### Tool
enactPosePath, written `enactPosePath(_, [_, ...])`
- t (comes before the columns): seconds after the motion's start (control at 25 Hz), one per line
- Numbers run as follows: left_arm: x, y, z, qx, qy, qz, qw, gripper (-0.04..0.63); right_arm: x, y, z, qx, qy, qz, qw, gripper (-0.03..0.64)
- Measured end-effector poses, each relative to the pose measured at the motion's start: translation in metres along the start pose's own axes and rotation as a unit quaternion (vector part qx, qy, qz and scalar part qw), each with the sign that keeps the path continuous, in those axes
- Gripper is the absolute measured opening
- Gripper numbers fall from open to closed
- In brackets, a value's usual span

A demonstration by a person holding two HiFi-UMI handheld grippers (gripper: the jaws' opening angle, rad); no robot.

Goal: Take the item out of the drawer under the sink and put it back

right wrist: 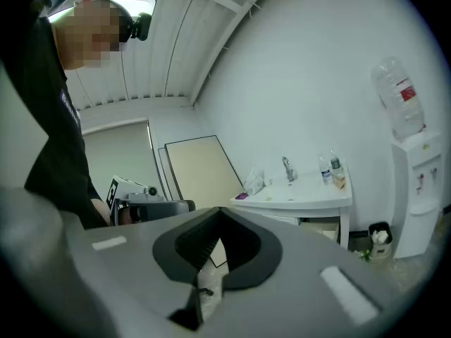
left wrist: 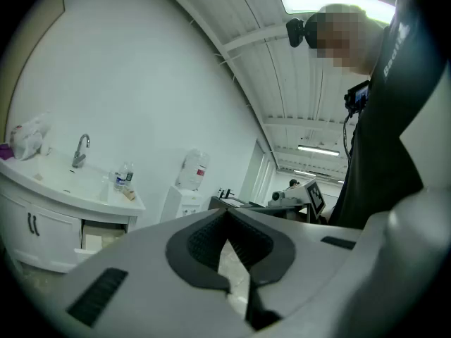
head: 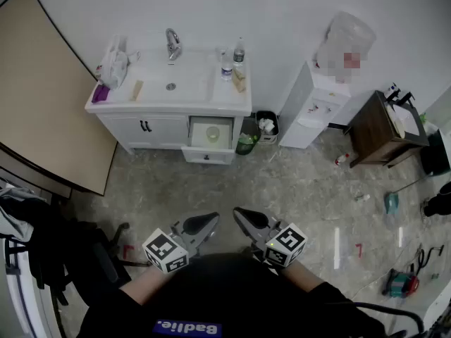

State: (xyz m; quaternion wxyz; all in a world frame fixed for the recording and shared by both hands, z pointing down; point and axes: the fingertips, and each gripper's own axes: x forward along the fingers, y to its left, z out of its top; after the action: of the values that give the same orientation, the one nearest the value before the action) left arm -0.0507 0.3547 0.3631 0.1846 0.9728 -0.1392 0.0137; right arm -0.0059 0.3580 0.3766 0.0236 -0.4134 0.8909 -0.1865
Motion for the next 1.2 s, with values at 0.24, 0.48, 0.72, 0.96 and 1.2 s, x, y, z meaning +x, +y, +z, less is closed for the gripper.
enactPosePath(0.24, [0.001, -0.001, -0.004, 0.002, 0.002, 0.0, 1.0, 0.006, -0.001, 0.002, -0.002, -0.003, 0.001, 0.007, 1.0, 0.0])
enactPosePath(0.48, [0.003, -0.006, 0.0, 0.01, -0.003, 0.005, 0.9999, 0.006, -0.007, 0.002, 0.0, -0.006, 0.001, 0.013, 1.0, 0.0])
enactPosePath(0.72, [0.016, -0.014, 0.002, 0.016, -0.003, 0.013, 0.9998, 0.006, -0.019, -0.01, 0.005, -0.006, -0.003, 0.014, 1.0, 0.002])
enactPosePath(0.96, [0.035, -0.02, 0.002, 0.014, -0.01, 0.039, 0.9991, 0.006, -0.036, -0.029, 0.009, 0.004, -0.002, 0.035, 0.999, 0.002])
enactPosePath(1.2, [0.053, -0.011, 0.001, 0.015, -0.013, 0.077, 0.9969, 0.006, -0.049, -0.06, 0.002, 0.007, 0.022, 0.055, 0.998, 0.002])
